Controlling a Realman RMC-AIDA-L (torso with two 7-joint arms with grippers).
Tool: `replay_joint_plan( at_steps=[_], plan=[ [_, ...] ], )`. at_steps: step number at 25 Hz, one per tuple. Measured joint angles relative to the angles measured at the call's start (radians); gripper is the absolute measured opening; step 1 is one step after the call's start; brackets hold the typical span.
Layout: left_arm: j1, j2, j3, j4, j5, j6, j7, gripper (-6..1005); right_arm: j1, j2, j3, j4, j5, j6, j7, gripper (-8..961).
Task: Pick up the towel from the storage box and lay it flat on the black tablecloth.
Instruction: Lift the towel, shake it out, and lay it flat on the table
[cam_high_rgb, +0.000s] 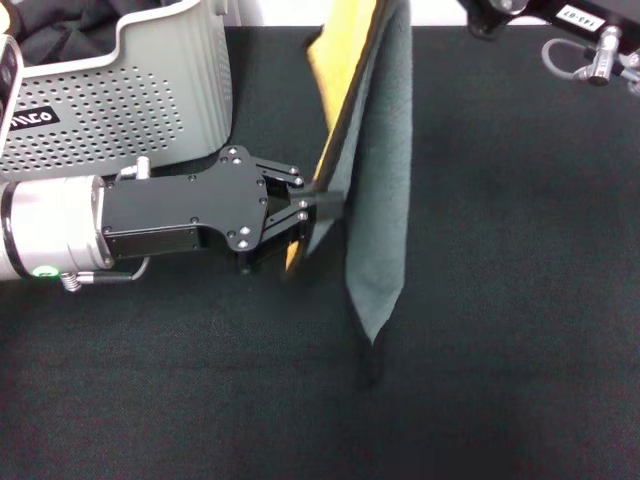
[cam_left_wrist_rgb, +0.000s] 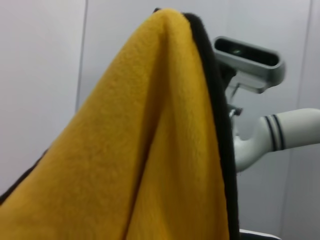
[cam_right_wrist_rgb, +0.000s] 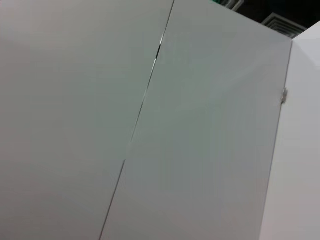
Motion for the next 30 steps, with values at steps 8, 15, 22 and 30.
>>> replay_joint_plan(
  at_steps=[8,15,22,30],
  plan=[
    [0.003,-0.001,0.003,-0.045,-0.031,-0.068,0.028,64,-0.003,0.000,0.037,-0.007,-0.001,0.002,0.009,9],
    [-0.004,0.000,0.008,-0.102,-0.027,-0.103,0.063,63,-0.010,0.008,0.061,-0.021,0.000,0.008,0.010,9],
    [-0.007,0.000,0.009,-0.151,-0.026,-0.142,0.099,62,-0.014,0.010,0.065,-0.040,0.010,0.011,0.010,9],
    [-0.017,0.000,0.010,-0.178,-0.013,-0.155,0.110,61,-0.042,0.012,0.077,-0.070,0.024,0.017,0.009,9]
  ],
)
